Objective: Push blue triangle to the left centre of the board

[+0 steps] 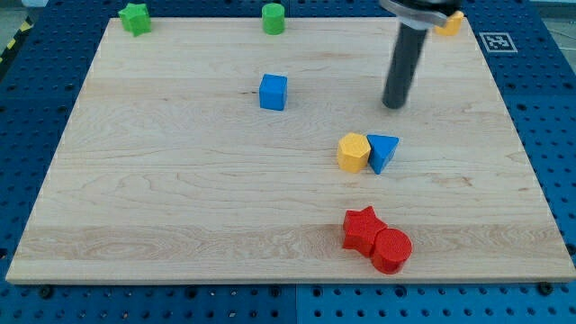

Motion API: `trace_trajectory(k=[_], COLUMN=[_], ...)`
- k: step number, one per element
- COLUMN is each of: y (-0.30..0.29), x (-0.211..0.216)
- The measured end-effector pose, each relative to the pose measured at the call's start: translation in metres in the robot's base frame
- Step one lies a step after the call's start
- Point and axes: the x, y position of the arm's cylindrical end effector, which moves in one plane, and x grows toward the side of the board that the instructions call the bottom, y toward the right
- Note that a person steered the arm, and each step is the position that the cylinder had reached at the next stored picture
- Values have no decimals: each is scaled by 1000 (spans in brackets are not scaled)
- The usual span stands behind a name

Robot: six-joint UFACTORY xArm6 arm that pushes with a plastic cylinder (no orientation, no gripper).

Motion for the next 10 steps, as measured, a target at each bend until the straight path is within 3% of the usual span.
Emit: trace_trajectory(k=[4,5,7,10], y=[-47,-65,-20,-170], x=[138,145,125,121])
